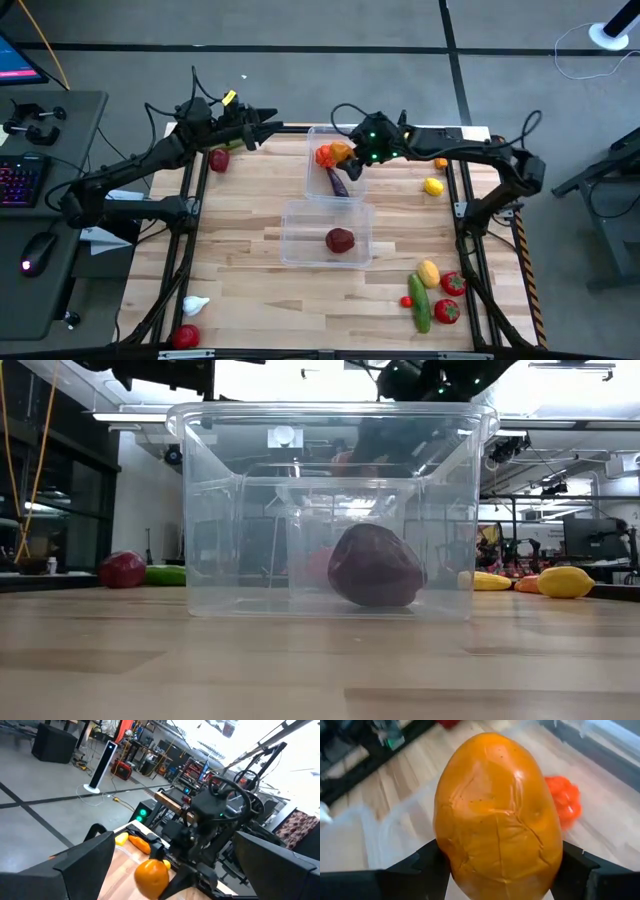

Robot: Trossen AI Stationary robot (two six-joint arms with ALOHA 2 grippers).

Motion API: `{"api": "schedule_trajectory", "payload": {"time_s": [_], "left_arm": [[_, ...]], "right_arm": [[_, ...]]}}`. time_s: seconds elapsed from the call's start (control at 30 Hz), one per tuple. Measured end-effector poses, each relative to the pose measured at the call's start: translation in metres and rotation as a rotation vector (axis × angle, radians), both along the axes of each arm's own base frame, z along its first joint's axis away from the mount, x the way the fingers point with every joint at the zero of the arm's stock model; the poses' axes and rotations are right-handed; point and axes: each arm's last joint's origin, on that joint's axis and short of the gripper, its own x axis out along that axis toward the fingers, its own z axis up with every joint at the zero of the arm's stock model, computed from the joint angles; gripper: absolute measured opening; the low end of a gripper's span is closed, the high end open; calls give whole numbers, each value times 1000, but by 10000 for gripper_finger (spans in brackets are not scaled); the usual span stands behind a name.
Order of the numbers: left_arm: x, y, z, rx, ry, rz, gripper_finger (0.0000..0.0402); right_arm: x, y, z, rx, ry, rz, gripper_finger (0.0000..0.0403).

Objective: Sort produce into baskets
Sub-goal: Put the yellow mango into the top transparent bin

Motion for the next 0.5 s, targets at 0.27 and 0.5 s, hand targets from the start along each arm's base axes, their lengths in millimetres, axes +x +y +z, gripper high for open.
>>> {"api": "schedule_trajectory", "payload": {"time_s": [0.27, 0.5], "left_arm": [[0, 0, 0, -34, -12, 3, 392], [0, 0, 2, -44, -34, 0, 392]], "right_arm": [[9, -8, -8, -26, -16, -51, 250], [8, -11, -9, -42, -10, -116, 250]]}}
